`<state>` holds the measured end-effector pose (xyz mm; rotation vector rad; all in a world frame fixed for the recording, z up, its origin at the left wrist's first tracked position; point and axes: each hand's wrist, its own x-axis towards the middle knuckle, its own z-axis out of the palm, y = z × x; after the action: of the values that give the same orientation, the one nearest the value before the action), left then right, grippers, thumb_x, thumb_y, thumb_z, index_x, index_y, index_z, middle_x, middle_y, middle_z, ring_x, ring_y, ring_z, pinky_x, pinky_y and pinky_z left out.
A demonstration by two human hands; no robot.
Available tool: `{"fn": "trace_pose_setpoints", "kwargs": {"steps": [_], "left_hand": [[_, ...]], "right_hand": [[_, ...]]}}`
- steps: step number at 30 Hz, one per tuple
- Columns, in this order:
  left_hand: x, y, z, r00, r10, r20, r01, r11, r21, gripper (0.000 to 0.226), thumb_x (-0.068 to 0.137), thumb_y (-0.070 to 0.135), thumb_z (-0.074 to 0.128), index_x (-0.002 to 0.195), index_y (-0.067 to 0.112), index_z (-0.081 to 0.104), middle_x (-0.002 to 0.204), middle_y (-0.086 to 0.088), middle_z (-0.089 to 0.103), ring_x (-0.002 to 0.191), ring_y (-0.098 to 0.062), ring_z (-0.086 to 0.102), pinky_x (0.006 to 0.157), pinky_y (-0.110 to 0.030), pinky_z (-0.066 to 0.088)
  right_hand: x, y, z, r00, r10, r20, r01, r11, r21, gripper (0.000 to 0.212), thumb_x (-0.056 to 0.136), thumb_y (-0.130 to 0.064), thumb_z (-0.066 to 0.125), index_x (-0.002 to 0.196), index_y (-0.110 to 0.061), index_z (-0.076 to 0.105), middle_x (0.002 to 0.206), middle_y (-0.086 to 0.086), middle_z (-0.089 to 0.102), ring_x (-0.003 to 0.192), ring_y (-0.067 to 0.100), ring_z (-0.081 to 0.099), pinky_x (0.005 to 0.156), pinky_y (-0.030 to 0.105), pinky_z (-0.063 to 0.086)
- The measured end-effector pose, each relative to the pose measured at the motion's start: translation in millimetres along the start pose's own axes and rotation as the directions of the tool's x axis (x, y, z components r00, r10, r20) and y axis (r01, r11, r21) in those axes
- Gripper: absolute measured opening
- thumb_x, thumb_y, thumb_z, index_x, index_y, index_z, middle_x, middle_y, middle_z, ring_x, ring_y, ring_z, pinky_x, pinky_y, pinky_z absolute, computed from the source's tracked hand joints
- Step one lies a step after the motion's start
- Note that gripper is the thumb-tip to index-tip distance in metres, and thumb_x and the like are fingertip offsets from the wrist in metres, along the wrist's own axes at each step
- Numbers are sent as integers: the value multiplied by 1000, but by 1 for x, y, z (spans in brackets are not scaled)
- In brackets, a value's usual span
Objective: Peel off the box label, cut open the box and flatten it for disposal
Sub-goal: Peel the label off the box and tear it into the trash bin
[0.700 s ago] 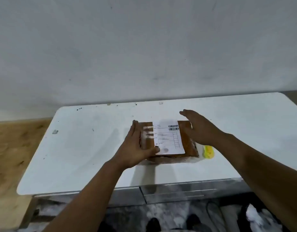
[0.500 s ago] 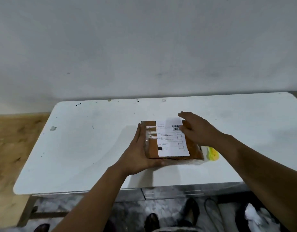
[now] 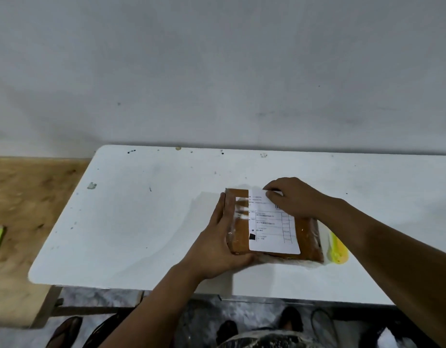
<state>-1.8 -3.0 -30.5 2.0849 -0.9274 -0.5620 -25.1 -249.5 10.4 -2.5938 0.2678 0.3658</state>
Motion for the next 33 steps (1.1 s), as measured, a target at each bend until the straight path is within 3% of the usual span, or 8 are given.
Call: {"fn": "trace_pose_setpoints", "kwargs": {"steps": [4, 9, 13, 16, 18, 23, 28, 33], "left_hand": [[0, -1, 1, 999, 34, -38, -34, 999, 17, 132, 70, 56, 85, 158, 43, -13, 164, 26, -22, 150, 10, -9, 113, -13, 28], [2, -2, 2, 996, 62, -71, -61, 998, 23, 117, 69, 56, 87, 158, 46, 11, 166, 25, -12, 153, 6, -1, 115, -26, 35], [0, -1, 3, 992, 81, -94, -77, 996, 48, 111, 69, 55, 86, 149, 63, 9, 164, 30, -12, 148, 16, 1, 103, -12, 34], [0, -1, 4, 992, 76, -105, -69, 996, 61, 112, 68, 57, 85, 150, 62, 8, 164, 31, -11, 143, 24, 5, 98, -4, 32], [0, -1, 5, 991, 79, -109, -72, 995, 65, 112, 67, 57, 84, 150, 60, 9, 164, 30, -11, 142, 24, 6, 97, 0, 30], [-1, -5, 7, 990, 56, -128, -47, 996, 71, 112, 64, 64, 80, 153, 57, 12, 163, 33, -10, 137, 29, 8, 105, -12, 36], [-3, -4, 7, 992, 33, -121, -27, 999, 45, 111, 64, 66, 79, 153, 56, 13, 159, 41, -12, 138, 24, 14, 107, -10, 33], [-4, -4, 8, 992, 25, -125, -23, 1000, 20, 113, 64, 70, 77, 156, 52, 13, 160, 39, -10, 150, 7, 18, 115, -23, 37]], "right_hand": [[12, -10, -1, 998, -18, 57, 16, 999, 36, 35, 99, -19, 44, 128, -13, 61, 130, 2, 62, 115, 16, 56, 88, 22, 37], [22, -17, -1, 997, -46, 54, 44, 999, 31, 30, 100, -27, 48, 117, -14, 68, 120, 2, 68, 104, 18, 61, 89, 29, 47], [19, -16, 5, 1000, -25, 16, 24, 998, 60, 31, 101, -30, 47, 118, -14, 68, 120, 2, 68, 106, 20, 62, 90, 30, 46], [17, -13, 10, 998, -4, -67, 13, 991, 134, 28, 98, -30, 53, 120, -17, 66, 123, -1, 65, 113, 19, 58, 89, 26, 40], [17, -12, 12, 991, -4, -132, 28, 983, 181, 21, 95, -28, 59, 111, -20, 69, 114, -3, 67, 104, 15, 60, 83, 25, 40], [13, -10, 18, 965, 13, -263, 49, 972, 228, 18, 92, -20, 65, 106, -20, 76, 105, -6, 69, 97, 10, 60, 86, 22, 43], [11, -8, 25, 940, 39, -338, 86, 934, 347, 13, 89, -17, 68, 99, -20, 77, 97, -10, 71, 85, -4, 59, 76, 1, 38], [9, -8, 22, 953, 48, -298, 76, 917, 391, 10, 90, -20, 67, 92, -26, 75, 89, -20, 67, 85, -6, 59, 71, 8, 39]]}}
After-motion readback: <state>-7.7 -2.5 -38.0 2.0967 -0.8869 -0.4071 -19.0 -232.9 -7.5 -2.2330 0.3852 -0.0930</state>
